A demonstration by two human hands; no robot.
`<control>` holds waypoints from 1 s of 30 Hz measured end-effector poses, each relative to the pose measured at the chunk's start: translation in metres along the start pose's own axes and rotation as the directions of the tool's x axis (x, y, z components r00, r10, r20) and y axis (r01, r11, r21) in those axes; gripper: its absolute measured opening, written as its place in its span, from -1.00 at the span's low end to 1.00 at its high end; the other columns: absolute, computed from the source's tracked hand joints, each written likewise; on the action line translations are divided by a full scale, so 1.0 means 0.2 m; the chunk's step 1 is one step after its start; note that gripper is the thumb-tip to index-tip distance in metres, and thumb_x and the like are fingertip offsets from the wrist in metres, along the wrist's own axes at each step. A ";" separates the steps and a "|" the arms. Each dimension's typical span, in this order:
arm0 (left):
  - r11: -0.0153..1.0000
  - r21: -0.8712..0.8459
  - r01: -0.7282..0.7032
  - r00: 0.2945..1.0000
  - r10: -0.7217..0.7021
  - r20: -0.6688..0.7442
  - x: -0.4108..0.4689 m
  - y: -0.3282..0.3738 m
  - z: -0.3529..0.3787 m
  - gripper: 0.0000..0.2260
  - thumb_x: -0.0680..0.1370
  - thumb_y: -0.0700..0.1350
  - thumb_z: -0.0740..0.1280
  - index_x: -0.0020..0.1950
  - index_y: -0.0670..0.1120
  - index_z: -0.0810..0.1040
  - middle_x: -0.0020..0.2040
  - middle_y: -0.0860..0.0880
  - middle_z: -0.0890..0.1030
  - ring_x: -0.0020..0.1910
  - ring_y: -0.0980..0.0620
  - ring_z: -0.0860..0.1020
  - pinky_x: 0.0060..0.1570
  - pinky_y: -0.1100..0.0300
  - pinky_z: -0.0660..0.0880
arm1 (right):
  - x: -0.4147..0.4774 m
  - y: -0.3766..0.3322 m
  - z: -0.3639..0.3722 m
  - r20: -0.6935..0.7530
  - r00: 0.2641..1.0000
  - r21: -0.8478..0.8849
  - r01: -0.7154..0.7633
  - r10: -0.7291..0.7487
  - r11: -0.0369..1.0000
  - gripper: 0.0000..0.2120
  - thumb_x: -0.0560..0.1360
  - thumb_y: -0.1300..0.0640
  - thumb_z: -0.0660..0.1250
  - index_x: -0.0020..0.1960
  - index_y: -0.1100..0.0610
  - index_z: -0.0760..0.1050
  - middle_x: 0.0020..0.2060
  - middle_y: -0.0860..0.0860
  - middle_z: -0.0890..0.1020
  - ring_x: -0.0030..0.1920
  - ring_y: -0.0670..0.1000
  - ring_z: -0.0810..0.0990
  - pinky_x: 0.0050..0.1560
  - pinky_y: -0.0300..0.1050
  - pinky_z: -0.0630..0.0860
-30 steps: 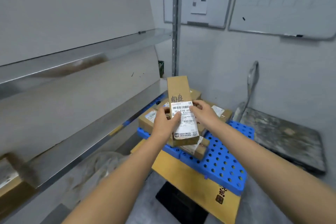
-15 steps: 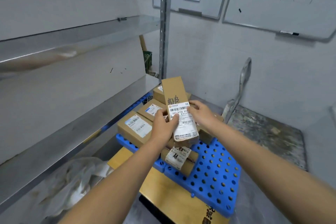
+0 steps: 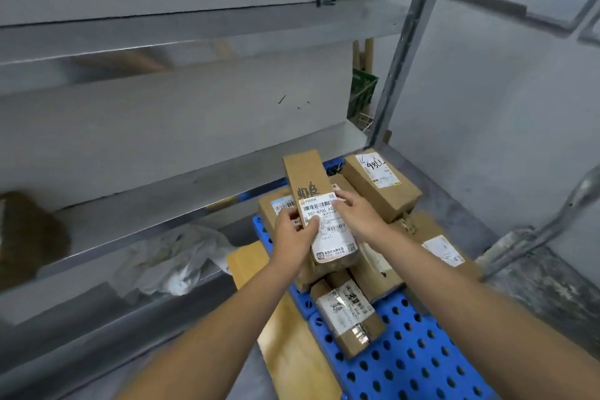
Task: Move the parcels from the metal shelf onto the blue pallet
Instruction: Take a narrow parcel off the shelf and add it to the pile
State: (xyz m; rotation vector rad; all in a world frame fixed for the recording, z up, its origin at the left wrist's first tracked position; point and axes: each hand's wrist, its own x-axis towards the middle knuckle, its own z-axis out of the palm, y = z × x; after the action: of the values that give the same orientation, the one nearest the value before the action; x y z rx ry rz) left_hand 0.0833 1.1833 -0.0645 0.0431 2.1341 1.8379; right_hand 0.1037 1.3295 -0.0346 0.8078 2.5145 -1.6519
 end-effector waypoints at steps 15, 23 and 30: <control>0.990 -0.030 0.141 0.946 -0.144 -0.292 0.08 -0.15 0.18 -0.64 0.57 -0.13 0.37 0.33 -0.12 0.39 0.17 -0.13 0.58 0.03 -0.04 0.64 -0.16 0.16 0.63 | 0.36 0.22 0.06 0.327 0.943 -0.051 0.082 -0.061 0.995 -0.67 0.63 0.09 0.17 0.38 0.07 0.37 -0.08 -0.10 0.58 -0.11 -0.04 0.64 0.00 0.01 0.61; 0.986 0.119 0.121 0.934 -0.073 -0.349 0.04 -0.09 0.16 -0.78 0.59 -0.09 0.33 0.21 -0.06 0.44 0.21 -0.05 0.55 -0.04 0.23 0.55 -0.23 0.50 0.46 | 0.35 0.14 0.00 0.308 0.942 -0.151 0.187 -0.133 0.971 -0.56 0.64 0.04 0.14 0.49 0.11 0.26 0.30 0.08 0.49 0.09 -0.01 0.53 0.00 -0.18 0.44; 0.893 0.446 0.064 0.926 0.114 -0.361 -0.09 0.10 -0.19 -0.61 0.62 -0.01 0.27 0.40 -0.13 0.42 0.33 -0.03 0.44 0.23 0.09 0.43 0.16 0.28 0.30 | 0.22 -0.27 0.07 0.239 0.890 -0.221 0.440 -0.389 0.870 -0.58 0.63 0.04 0.13 0.47 0.11 0.27 0.40 0.09 0.33 0.31 0.06 0.42 0.27 -0.03 0.37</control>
State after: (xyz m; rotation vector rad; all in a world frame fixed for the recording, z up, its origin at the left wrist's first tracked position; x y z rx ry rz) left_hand 0.0871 1.1460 -0.0371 -0.1964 2.8074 1.4033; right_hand 0.0380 1.3197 -0.0073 0.0759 2.8215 -1.3356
